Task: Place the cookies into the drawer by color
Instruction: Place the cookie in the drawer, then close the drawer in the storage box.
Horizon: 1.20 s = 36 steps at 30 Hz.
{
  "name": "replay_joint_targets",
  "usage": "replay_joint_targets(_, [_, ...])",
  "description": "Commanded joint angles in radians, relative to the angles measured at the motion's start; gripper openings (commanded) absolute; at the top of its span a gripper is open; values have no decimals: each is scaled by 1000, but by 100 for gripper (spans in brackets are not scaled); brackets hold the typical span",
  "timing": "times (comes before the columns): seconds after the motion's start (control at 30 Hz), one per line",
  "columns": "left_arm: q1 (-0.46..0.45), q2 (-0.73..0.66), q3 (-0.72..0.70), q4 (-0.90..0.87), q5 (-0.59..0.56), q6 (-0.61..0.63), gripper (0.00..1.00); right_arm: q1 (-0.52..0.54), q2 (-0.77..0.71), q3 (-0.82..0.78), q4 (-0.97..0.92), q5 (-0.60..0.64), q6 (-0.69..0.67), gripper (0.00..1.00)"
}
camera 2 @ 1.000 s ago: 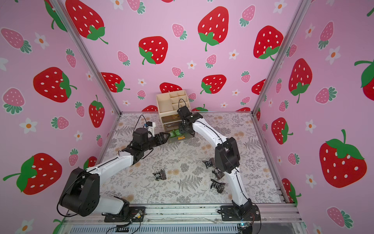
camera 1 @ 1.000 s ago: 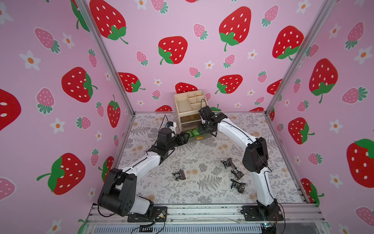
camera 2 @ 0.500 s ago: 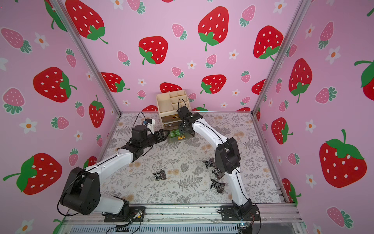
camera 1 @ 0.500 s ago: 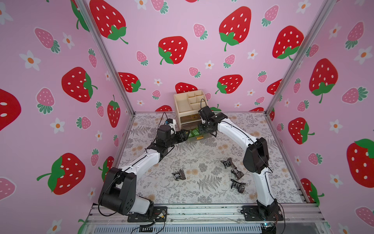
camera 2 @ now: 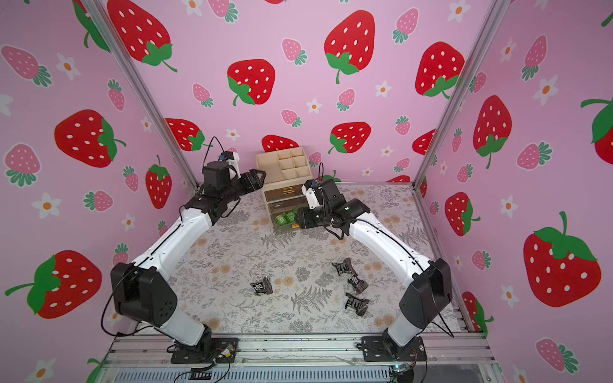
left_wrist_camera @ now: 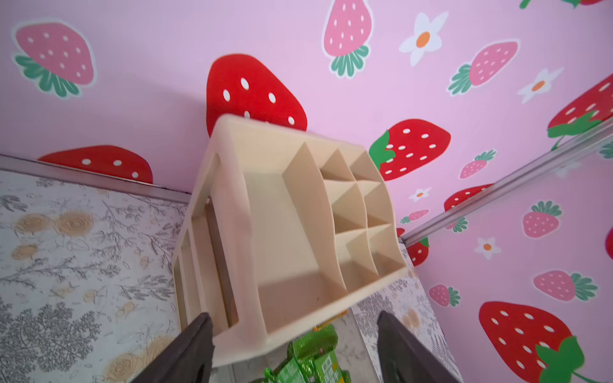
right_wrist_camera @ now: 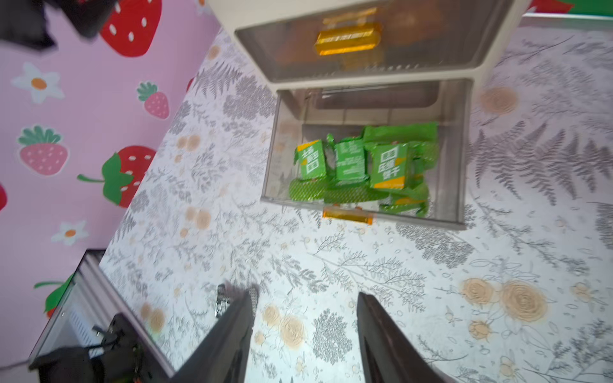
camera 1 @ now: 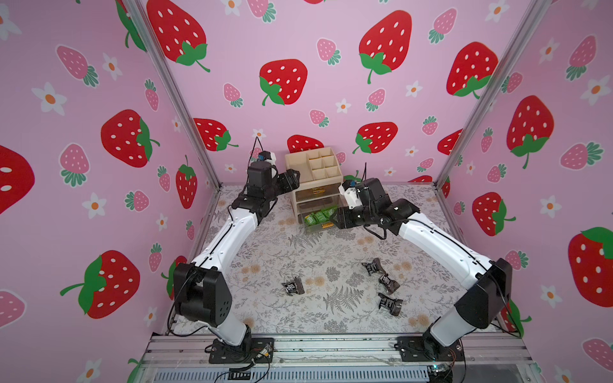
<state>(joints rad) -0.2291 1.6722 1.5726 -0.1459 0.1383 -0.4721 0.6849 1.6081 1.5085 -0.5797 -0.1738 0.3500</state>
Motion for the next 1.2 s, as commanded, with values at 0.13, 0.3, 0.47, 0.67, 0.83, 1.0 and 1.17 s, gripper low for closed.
replay_joint_targets(0.13, [3, 268, 411, -320, -111, 129, 75, 6, 26, -150, 128, -158, -43, 55])
replay_joint_targets(0.3, [2, 368, 521, -397, -149, 162, 66, 8, 88, -143, 163, -176, -71, 55])
replay_joint_targets(0.47, [0, 405, 569, -440, -186, 191, 50, 8, 180, -80, 179, -142, -101, 55])
replay_joint_targets(0.67, [-5, 406, 570, -451, -199, 259, 34, 7, 262, 0, 184, -119, -120, 55])
replay_joint_targets(0.83, [-6, 400, 551, -438, -180, 304, 24, 16, 296, 45, 199, -108, -133, 55])
replay_joint_targets(1.0, [-5, 393, 521, -419, -140, 330, 15, 18, 379, 157, 112, -126, -161, 55])
replay_joint_targets(1.17, [-6, 376, 469, -394, -99, 338, 11, 21, 409, 197, 121, -109, -174, 55])
